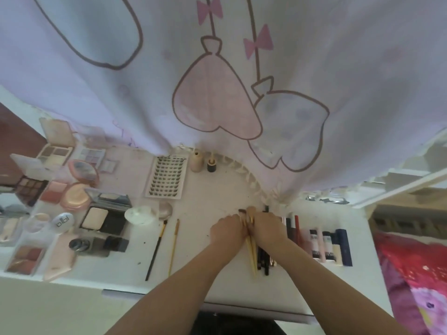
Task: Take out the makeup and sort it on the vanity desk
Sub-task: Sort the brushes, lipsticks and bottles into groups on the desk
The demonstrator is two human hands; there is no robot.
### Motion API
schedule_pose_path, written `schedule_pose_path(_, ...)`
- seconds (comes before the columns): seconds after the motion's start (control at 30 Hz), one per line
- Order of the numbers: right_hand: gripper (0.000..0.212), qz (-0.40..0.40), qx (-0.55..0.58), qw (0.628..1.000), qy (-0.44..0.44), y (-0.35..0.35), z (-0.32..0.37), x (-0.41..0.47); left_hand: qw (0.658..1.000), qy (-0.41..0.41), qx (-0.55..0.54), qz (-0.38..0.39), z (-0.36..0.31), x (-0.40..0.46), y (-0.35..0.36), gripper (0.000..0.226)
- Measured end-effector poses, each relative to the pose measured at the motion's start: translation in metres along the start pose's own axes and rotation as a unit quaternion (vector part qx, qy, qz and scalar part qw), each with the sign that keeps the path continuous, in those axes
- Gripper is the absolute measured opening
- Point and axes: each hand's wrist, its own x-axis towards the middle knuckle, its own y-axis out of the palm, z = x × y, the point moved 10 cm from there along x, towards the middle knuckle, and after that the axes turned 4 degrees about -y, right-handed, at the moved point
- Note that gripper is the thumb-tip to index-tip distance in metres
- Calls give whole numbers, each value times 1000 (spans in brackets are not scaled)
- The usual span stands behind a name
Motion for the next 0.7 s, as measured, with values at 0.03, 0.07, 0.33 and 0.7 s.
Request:
schedule_pose_path(0.03,21,8,2,1000,-1,2,1,1,1000,-3,-1,3,2,-1,0,28)
schedule_pose_path(0.07,19,18,6,1000,2,4,1,1,1000,-4,-5,7,4,-2,-1,30)
schedule_pose_path(0.33,34,29,82,996,26,13,30,-9,999,12,29,3,29,-15,-3,23)
schedule_pose_path(0.7,30,37,77,996,22,36,120,-3,993,8,105,-51,126,-25,-43,45)
